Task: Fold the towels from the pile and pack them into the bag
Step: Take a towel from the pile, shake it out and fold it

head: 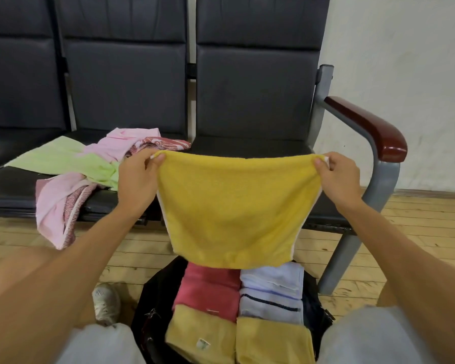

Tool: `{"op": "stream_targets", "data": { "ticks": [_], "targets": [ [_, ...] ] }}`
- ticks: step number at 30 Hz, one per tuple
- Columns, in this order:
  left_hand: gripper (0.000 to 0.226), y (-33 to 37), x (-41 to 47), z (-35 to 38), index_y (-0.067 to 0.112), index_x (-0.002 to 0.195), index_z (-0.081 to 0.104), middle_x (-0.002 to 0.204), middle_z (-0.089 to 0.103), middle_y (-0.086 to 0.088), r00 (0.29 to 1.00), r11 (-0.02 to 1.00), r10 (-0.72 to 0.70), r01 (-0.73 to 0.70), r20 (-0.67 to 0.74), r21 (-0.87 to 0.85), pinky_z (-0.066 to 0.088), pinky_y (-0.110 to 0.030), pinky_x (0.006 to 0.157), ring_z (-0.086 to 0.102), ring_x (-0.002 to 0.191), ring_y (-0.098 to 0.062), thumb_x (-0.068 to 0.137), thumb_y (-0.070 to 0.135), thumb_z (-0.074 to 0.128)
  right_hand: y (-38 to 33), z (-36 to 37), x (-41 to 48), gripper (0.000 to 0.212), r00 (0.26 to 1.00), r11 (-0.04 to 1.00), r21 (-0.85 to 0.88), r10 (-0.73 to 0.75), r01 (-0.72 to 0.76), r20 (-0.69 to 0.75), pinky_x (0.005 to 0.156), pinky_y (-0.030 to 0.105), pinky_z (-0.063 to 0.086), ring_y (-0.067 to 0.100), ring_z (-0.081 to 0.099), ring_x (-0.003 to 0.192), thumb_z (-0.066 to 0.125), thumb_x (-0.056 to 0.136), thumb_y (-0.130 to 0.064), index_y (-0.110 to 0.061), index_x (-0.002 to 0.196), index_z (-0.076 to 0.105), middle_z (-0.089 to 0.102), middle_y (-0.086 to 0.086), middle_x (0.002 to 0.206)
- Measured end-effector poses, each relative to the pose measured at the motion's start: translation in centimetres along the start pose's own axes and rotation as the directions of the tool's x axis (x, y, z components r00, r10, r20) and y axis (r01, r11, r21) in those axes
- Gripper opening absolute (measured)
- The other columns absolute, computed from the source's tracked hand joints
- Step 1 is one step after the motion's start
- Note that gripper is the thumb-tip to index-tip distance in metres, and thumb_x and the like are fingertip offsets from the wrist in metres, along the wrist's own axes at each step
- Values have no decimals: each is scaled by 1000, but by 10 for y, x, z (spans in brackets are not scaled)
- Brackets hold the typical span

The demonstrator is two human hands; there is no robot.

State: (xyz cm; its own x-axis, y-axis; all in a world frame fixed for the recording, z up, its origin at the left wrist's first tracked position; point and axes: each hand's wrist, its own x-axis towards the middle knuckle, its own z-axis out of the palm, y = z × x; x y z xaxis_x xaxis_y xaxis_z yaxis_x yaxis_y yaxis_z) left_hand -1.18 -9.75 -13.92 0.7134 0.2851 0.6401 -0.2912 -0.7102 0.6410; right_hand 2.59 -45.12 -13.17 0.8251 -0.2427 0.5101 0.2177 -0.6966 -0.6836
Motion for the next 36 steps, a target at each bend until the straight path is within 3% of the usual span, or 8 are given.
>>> {"op": "stream_targets", "data": {
  "ticks": [4, 7, 11, 15, 19, 22, 26, 36],
  "targets": [
    [28, -5, 5, -2, 7, 79, 63, 64, 53, -3, 998, 997, -46, 48, -40, 56, 32, -9, 59, 42, 61, -14, 98, 25, 53, 4, -1, 3, 24, 998, 998, -53, 30, -26, 62, 73, 30, 34, 19, 50, 81, 52, 100, -22, -2, 103, 65, 54, 1, 78],
    [31, -10, 4, 1, 4, 79, 64, 62, 57, -9, 995, 996, -88, 88, 37, 21, 41, -29, 63, 54, 64, -28, 98, 26, 53, 11, 1, 1, 23, 971, 987, -158, 44, -7, 234, 76, 31, 39, 24, 56, 86, 52, 99, -17, -2, 105, 68, 62, 11, 91],
    [31, -14, 7, -1, 3, 86, 66, 71, 63, -20, 991, 989, -136, 137, 14, -55, 52, -47, 72, 61, 69, -40, 98, 28, 53, 8, 3, -1, 24, 989, 991, -128, -8, 26, 145, 74, 28, 36, 14, 51, 73, 51, 100, -18, -3, 111, 66, 60, 6, 87],
    [22, -12, 3, -2, 6, 91, 66, 64, 56, -4, 990, 990, -138, 137, 40, 21, 38, -27, 62, 55, 64, -23, 98, 22, 52, 14, 8, -4, 24, 981, 984, -174, 63, -31, 181, 80, 35, 45, 16, 53, 79, 55, 99, -20, -3, 109, 69, 66, 10, 91],
    [17, -12, 3, -2, 14, 89, 64, 71, 62, -19, 990, 990, -143, 143, 11, 7, 48, -29, 63, 60, 64, -37, 98, 23, 53, 14, 4, 1, 14, 954, 976, 32, 205, -217, 220, 59, 27, 46, 16, 53, 62, 64, 94, -16, -6, 101, 70, 59, 4, 71],
    [16, -14, 6, -3, 17, 93, 68, 77, 65, -19, 992, 992, -124, 123, 20, 37, 49, -41, 72, 61, 68, -38, 97, 26, 55, 17, 2, -1, 13, 958, 990, -110, 119, -93, 261, 61, 23, 45, 14, 56, 65, 66, 93, -18, -8, 100, 71, 60, -1, 74],
    [27, -14, 7, -3, 7, 103, 72, 63, 55, 0, 994, 989, -100, 95, 40, 116, 38, -31, 69, 55, 69, -23, 97, 27, 56, 18, 2, -1, 21, 956, 953, -295, 25, 65, 293, 78, 28, 40, 15, 52, 80, 58, 97, -22, -7, 105, 70, 58, 1, 86],
    [32, -18, 12, -10, 9, 104, 68, 78, 64, -10, 992, 983, -103, 91, 66, 162, 39, -32, 73, 62, 77, -28, 99, 34, 49, 21, 4, 3, 21, 969, 946, -289, -82, 149, 231, 82, 38, 52, 23, 62, 80, 51, 100, -30, -14, 98, 64, 63, 4, 82]
  ]
}}
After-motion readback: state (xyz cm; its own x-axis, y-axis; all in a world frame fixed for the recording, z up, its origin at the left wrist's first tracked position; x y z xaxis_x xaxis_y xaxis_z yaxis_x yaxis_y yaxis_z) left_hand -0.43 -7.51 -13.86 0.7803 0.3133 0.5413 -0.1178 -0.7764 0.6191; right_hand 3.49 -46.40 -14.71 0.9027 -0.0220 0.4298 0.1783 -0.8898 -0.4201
